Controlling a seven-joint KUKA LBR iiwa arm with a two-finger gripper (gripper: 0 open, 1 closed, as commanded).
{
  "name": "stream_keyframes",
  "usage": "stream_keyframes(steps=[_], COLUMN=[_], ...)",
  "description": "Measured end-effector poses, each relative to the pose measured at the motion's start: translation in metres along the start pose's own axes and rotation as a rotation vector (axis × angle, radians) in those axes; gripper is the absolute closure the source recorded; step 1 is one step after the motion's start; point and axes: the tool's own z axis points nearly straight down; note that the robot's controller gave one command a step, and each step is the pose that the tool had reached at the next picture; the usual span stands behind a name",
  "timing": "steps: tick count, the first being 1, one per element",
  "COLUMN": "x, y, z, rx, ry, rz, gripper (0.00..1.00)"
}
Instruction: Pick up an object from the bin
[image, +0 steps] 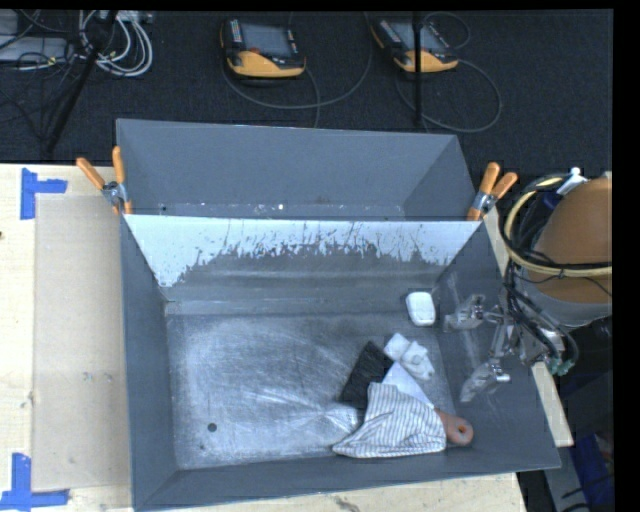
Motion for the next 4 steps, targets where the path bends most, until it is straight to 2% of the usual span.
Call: stream_keyframes(steps=[1,2,3,4], x=[-0.012,-0.025,-0.038,-0.038], y=[0.008,0.025,0.063,0.063], z=[0.030,0.074,0.096,0.096], rx=[-0.003,0.000,0.016,0.016], ry=[0.008,-0.002,0.019,0.019], rz=[-0.108,-0.171,-0.088,-0.088], gripper=[0.00,0.00,1.00,1.00])
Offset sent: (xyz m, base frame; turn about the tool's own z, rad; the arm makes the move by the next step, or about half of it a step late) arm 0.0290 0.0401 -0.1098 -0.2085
